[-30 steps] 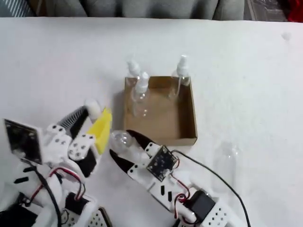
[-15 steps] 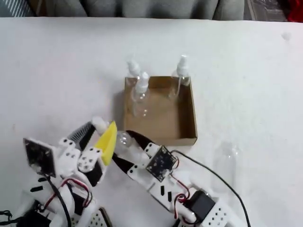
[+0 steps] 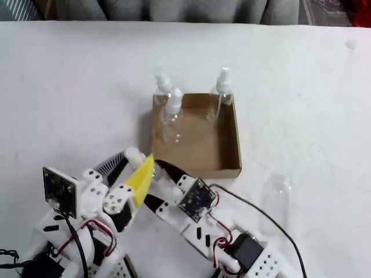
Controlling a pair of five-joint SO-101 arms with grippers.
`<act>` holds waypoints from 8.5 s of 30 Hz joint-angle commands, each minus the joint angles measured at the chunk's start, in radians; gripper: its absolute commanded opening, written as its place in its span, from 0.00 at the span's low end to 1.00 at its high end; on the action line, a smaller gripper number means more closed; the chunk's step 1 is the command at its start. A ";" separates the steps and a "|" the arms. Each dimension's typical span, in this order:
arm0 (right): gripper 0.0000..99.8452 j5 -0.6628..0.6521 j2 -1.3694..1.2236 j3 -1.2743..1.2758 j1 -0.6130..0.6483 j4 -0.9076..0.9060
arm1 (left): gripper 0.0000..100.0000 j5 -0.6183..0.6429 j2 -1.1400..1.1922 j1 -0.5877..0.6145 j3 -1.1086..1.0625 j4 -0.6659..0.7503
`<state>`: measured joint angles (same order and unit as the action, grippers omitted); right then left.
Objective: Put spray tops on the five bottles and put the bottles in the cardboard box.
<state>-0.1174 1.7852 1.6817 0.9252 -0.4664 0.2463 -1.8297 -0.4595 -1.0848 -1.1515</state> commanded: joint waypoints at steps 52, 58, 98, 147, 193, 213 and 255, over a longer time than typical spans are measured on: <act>0.02 0.005 0.012 0.003 -0.038 -0.002 | 0.02 -0.055 -0.002 0.035 -0.109 0.003; 0.02 0.005 0.012 0.003 -0.038 -0.002 | 0.21 -0.051 -0.002 0.036 -0.109 -0.034; 0.02 0.176 0.013 -0.239 -0.335 0.022 | 0.24 -0.057 -0.002 0.346 0.083 -0.201; 0.02 0.459 -0.291 -0.276 -0.252 0.383 | 0.02 -0.446 -0.002 -0.255 -0.133 -0.164; 0.02 0.351 -0.291 -0.436 -0.378 0.010 | 0.02 -0.443 0.001 0.375 -0.483 0.474; 0.02 0.189 -0.298 -0.489 -0.522 -0.110 | 0.02 -0.235 0.196 0.495 -0.367 0.480; 0.02 0.104 -1.219 -0.647 -0.720 0.421 | 0.02 -0.236 0.842 0.578 -0.264 0.858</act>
<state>0.0008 0.5854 1.0940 0.2148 -0.1120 -0.0008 -0.9950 0.1143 -1.4116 -0.3245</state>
